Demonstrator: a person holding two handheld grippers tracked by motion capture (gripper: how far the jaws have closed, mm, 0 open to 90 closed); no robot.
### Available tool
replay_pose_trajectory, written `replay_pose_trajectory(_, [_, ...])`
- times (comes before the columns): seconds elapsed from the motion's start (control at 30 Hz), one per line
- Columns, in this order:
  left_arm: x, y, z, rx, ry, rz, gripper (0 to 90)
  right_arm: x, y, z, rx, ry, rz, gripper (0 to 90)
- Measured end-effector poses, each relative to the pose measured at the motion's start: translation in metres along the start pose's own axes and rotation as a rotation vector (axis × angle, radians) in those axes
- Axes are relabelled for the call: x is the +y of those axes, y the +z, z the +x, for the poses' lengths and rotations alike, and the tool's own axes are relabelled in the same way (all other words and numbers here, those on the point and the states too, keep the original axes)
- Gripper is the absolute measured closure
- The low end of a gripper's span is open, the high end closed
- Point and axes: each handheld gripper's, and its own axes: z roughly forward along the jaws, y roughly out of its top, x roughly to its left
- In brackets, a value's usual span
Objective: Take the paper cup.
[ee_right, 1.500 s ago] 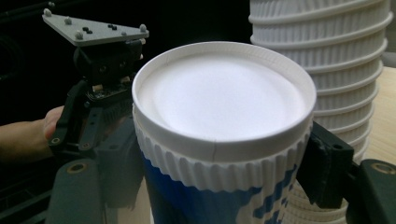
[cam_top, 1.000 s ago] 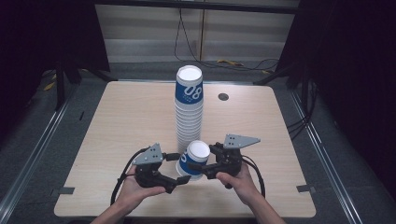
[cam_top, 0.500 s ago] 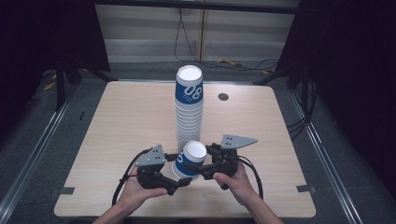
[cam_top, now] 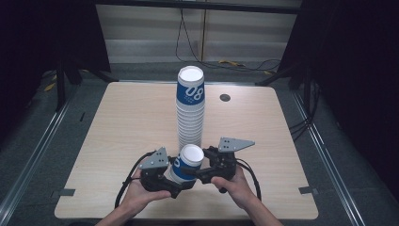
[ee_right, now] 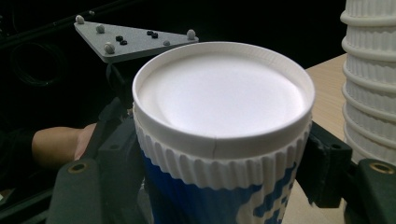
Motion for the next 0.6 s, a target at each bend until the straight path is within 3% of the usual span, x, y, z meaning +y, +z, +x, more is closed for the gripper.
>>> replay_pose_trajectory(0.37, [0.0012,0.0004,0.0001,0.004,0.012,0.02,15.2,0.0011,0.0005,0.0011,-0.008,-0.029,0.019,26.9])
replay_pose_trajectory(0.6, [0.0023,-0.0005,-0.0001,0.002,0.023,0.017,16.3,0.0023,-0.001,-0.0008,0.005,-0.013,0.019,26.3])
